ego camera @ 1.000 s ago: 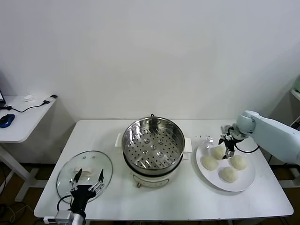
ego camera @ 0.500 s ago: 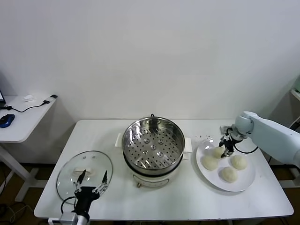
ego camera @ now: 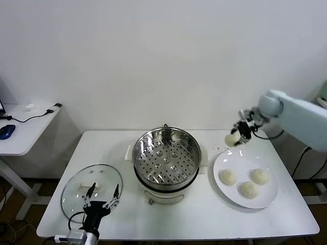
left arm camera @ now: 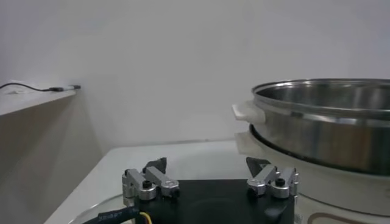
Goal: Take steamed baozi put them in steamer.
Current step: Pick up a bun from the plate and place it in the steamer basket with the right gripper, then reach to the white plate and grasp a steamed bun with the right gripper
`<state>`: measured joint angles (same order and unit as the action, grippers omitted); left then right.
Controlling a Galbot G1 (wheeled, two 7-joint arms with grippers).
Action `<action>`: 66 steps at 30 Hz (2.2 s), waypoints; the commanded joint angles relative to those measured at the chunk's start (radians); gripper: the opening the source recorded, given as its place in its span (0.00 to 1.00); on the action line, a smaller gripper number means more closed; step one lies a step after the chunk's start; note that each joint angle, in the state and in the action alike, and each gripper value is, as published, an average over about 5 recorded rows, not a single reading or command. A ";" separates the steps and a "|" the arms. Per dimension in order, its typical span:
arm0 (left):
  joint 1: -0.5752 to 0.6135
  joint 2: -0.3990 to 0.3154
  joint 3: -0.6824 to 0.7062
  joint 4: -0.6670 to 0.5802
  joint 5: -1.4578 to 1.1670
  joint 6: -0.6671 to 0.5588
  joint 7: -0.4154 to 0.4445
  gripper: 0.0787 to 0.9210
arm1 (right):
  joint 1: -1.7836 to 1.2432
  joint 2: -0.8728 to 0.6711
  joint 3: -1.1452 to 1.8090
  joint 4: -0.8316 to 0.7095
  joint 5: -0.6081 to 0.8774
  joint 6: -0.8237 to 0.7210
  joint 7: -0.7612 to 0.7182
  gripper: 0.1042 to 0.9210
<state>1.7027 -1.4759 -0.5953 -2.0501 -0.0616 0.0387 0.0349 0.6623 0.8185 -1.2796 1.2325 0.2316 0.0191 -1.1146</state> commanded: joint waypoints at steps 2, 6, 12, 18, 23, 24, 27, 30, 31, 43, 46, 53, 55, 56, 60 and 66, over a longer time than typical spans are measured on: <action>-0.003 0.004 -0.003 -0.002 -0.002 0.001 0.000 0.88 | 0.310 0.110 -0.075 0.325 0.002 0.133 -0.056 0.58; -0.008 0.005 -0.005 0.000 -0.002 0.001 0.000 0.88 | 0.302 0.211 -0.139 0.411 -0.012 0.197 -0.020 0.58; -0.015 -0.002 -0.005 0.002 0.000 0.003 0.000 0.88 | 0.194 0.370 -0.187 0.327 -0.240 0.383 0.071 0.58; -0.010 -0.009 -0.007 -0.004 0.003 0.002 0.000 0.88 | 0.047 0.428 -0.150 0.109 -0.449 0.533 0.107 0.58; -0.009 -0.012 -0.007 -0.001 0.006 0.002 0.000 0.88 | -0.052 0.436 -0.122 0.003 -0.498 0.560 0.116 0.58; -0.009 -0.013 -0.007 -0.001 0.006 0.002 0.000 0.88 | -0.068 0.435 -0.123 -0.009 -0.499 0.560 0.118 0.58; -0.010 -0.012 -0.008 0.003 0.006 0.002 0.000 0.88 | -0.109 0.434 -0.116 -0.040 -0.514 0.563 0.135 0.58; -0.012 -0.012 -0.010 0.007 0.006 0.002 -0.001 0.88 | -0.149 0.445 -0.087 -0.088 -0.553 0.574 0.163 0.58; -0.013 -0.012 -0.010 0.007 0.006 0.002 -0.001 0.88 | -0.160 0.452 -0.077 -0.108 -0.565 0.577 0.176 0.58; -0.022 -0.010 -0.007 0.008 0.004 0.005 -0.001 0.88 | -0.204 0.514 -0.029 -0.226 -0.591 0.601 0.235 0.70; -0.024 -0.011 -0.005 0.010 0.004 0.005 -0.001 0.88 | -0.201 0.518 -0.039 -0.218 -0.575 0.602 0.230 0.80; -0.025 -0.011 -0.004 0.004 0.005 0.009 -0.001 0.88 | -0.126 0.491 -0.047 -0.169 -0.439 0.601 0.148 0.88; -0.024 -0.010 -0.005 0.001 0.005 0.010 0.000 0.88 | -0.078 0.461 -0.046 -0.141 -0.349 0.595 0.108 0.88; -0.024 -0.010 -0.005 0.000 0.005 0.010 0.000 0.88 | -0.047 0.440 -0.049 -0.124 -0.286 0.584 0.085 0.88; -0.025 -0.009 -0.003 0.000 0.006 0.010 0.000 0.88 | 0.102 0.301 -0.115 -0.043 0.060 0.444 -0.012 0.88; -0.032 -0.006 -0.003 0.002 0.002 0.010 0.000 0.88 | 0.247 0.031 -0.262 0.032 0.383 0.157 -0.038 0.88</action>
<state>1.6712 -1.4831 -0.5986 -2.0477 -0.0588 0.0490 0.0347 0.7578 1.0462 -1.4502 1.1925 0.2466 0.3745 -1.0746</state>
